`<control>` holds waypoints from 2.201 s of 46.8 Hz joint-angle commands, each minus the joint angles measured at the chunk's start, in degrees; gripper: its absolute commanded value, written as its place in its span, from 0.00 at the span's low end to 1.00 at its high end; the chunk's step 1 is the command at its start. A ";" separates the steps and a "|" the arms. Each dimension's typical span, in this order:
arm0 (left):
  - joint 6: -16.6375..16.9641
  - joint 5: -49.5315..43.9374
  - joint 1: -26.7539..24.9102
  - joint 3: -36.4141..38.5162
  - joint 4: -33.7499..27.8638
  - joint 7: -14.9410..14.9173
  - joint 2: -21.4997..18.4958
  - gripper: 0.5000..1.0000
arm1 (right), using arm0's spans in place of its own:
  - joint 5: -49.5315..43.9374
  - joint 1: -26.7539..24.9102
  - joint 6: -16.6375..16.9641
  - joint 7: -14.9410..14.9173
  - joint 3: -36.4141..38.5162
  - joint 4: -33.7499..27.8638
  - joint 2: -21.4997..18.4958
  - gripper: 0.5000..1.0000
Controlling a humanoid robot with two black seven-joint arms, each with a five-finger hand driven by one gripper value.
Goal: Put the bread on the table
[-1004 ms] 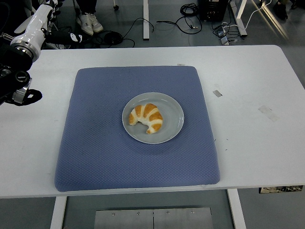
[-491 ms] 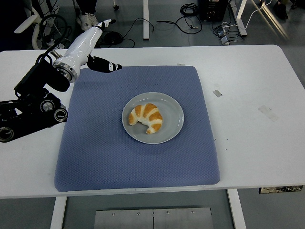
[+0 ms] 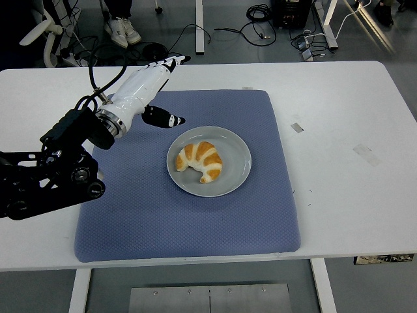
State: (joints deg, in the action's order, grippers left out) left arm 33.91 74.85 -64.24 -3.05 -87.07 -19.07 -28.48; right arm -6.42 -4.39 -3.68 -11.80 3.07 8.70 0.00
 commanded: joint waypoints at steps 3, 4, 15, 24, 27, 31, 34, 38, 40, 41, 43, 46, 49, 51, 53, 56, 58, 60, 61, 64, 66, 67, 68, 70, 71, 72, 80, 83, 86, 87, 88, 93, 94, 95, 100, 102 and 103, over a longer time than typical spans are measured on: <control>-2.17 -0.84 -0.01 0.15 -0.73 -0.18 0.01 0.96 | 0.00 -0.01 -0.01 0.02 0.00 0.00 0.00 1.00; -2.70 -1.02 -0.01 0.15 -0.73 -0.26 -0.08 0.96 | 0.00 -0.01 -0.01 0.02 0.00 0.00 0.00 1.00; -7.36 -1.10 -0.09 0.32 -0.91 -0.35 -0.35 0.95 | 0.00 -0.01 -0.01 0.02 0.00 0.00 0.00 1.00; -9.56 -0.14 -0.27 1.46 -1.79 -2.11 -0.52 0.93 | 0.00 -0.01 -0.01 0.02 0.00 0.00 0.00 1.00; -9.56 0.12 -0.62 1.90 -2.14 -3.34 -0.52 0.92 | 0.00 -0.01 -0.01 0.02 0.00 0.00 0.00 1.00; -9.56 1.88 -1.76 3.48 -2.84 -4.13 -0.61 0.92 | 0.00 -0.01 -0.01 0.02 0.00 0.00 0.00 1.00; -9.47 3.55 -2.20 4.10 -4.33 -4.92 -1.22 0.92 | 0.00 -0.01 -0.01 0.02 0.00 0.00 0.00 1.00; -9.47 5.48 -2.20 4.28 -6.09 -5.63 -2.28 0.92 | 0.00 -0.01 -0.01 0.02 0.00 0.00 0.00 1.00; -9.47 5.84 -2.20 4.28 -6.27 -5.71 -2.37 0.92 | 0.00 -0.01 -0.01 0.02 0.00 0.00 0.00 1.00; -9.47 5.93 -2.20 4.36 -6.27 -5.71 -2.37 0.92 | 0.00 -0.01 -0.01 -0.07 0.00 0.00 0.00 1.00; -9.47 5.93 -2.20 4.54 -6.27 -5.71 -2.37 0.92 | 0.09 -0.01 -0.01 0.02 0.00 0.00 0.00 1.00; -9.47 6.01 -2.20 5.24 -6.18 -5.71 -2.28 0.92 | 0.00 -0.01 -0.01 0.02 0.00 0.00 0.00 1.00; -9.47 6.19 -2.20 6.03 -6.09 -5.71 -2.10 0.92 | 0.00 -0.01 -0.01 0.02 0.00 0.00 0.00 1.00; -9.47 6.28 -2.29 6.47 -6.01 -5.71 -1.93 0.92 | 0.00 -0.01 -0.01 0.02 0.00 0.00 0.00 1.00; -9.47 6.45 -2.29 6.74 -5.83 -5.71 -1.67 0.92 | 0.00 -0.01 -0.01 0.02 0.00 0.00 0.00 1.00; -9.47 6.63 -2.29 7.17 -5.48 -5.63 -0.79 0.89 | 0.00 -0.01 -0.01 0.02 0.00 0.00 0.00 1.00; -9.47 6.63 -2.29 7.44 -5.22 -5.63 -0.44 0.87 | 0.00 -0.01 -0.01 -0.07 0.00 0.00 0.00 1.00; -9.56 6.63 -2.29 7.53 -4.60 -5.63 -0.17 0.86 | 0.00 -0.01 -0.01 0.02 0.00 0.00 0.00 1.00; -9.56 6.63 -2.29 7.62 -4.34 -5.63 0.09 0.86 | 0.00 -0.01 -0.01 0.02 0.00 0.00 0.00 1.00; -9.56 6.63 -2.29 7.70 -3.55 -5.63 0.79 0.85 | 0.00 -0.01 -0.01 0.02 0.00 0.00 0.00 1.00; -9.74 6.63 -2.29 7.70 -3.11 -5.63 0.97 0.85 | 0.00 -0.01 -0.01 0.02 0.00 0.00 0.00 1.00; -9.74 6.54 -2.20 7.70 -3.02 -5.63 1.06 0.85 | 0.00 -0.01 -0.01 0.02 0.00 0.00 0.00 1.00; -9.74 6.63 -2.20 7.70 -2.93 -5.63 1.15 0.85 | 0.00 -0.01 -0.01 0.02 0.00 0.00 0.00 1.00; -9.82 6.63 -2.20 7.79 -2.84 -5.63 1.41 0.85 | 0.00 -0.01 -0.01 0.02 0.00 0.00 0.00 1.00; -9.82 6.63 -2.20 8.05 -2.84 -5.63 1.67 0.85 | 0.00 -0.01 -0.01 0.02 0.00 0.00 0.00 1.00; -9.82 6.54 -2.20 8.32 -2.84 -5.63 1.94 0.85 | 0.00 -0.01 -0.01 0.02 0.00 0.00 0.00 1.00; -9.91 6.54 -2.12 8.93 -1.44 -5.63 3.70 0.85 | 0.00 -0.01 -0.01 0.02 0.00 0.00 0.00 1.00; -10.00 6.54 -2.12 8.93 -1.35 -5.63 3.87 0.85 | 0.00 -0.01 -0.01 0.02 0.00 0.00 0.00 1.00; -10.26 6.45 -2.03 8.93 -1.26 -5.63 3.96 0.85 | 0.00 -0.01 -0.01 0.02 0.00 0.00 0.00 1.00; -10.35 6.37 -2.03 8.93 -1.26 -5.63 3.96 0.85 | 0.00 -0.01 -0.01 0.02 0.00 0.00 0.00 1.00; -10.53 6.19 -2.03 8.93 -1.17 -5.63 3.96 0.85 | 0.00 -0.01 -0.01 0.02 0.00 0.00 0.00 1.00; -11.58 5.58 -2.12 8.93 -1.00 -5.63 3.87 0.84 | 0.00 -0.01 -0.01 0.02 0.00 0.00 0.00 1.00; -11.93 5.49 -2.12 8.93 -1.00 -5.63 3.79 0.84 | 0.00 -0.01 -0.01 0.02 0.00 0.00 0.00 1.00; -12.37 5.49 -2.12 8.93 -1.00 -5.54 3.70 0.84 | 0.00 -0.01 -0.01 0.02 0.00 0.00 0.00 1.00; -13.95 4.87 -2.12 8.85 -0.82 -5.54 3.61 0.84 | 0.00 -0.01 -0.01 0.02 0.00 0.00 0.00 1.00; -14.13 4.78 -2.20 8.85 -0.56 -5.54 3.61 0.84 | 0.00 -0.01 -0.01 0.02 0.00 0.00 0.00 1.00; -14.13 4.78 -2.20 8.93 -0.47 -5.54 3.61 0.83 | 0.00 -0.01 -0.01 0.02 0.00 0.00 0.00 1.00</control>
State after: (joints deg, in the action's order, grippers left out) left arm 20.06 79.74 -66.35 5.88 -87.81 -24.61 -24.86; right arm -6.42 -4.39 -3.68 -11.79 3.08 8.70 0.00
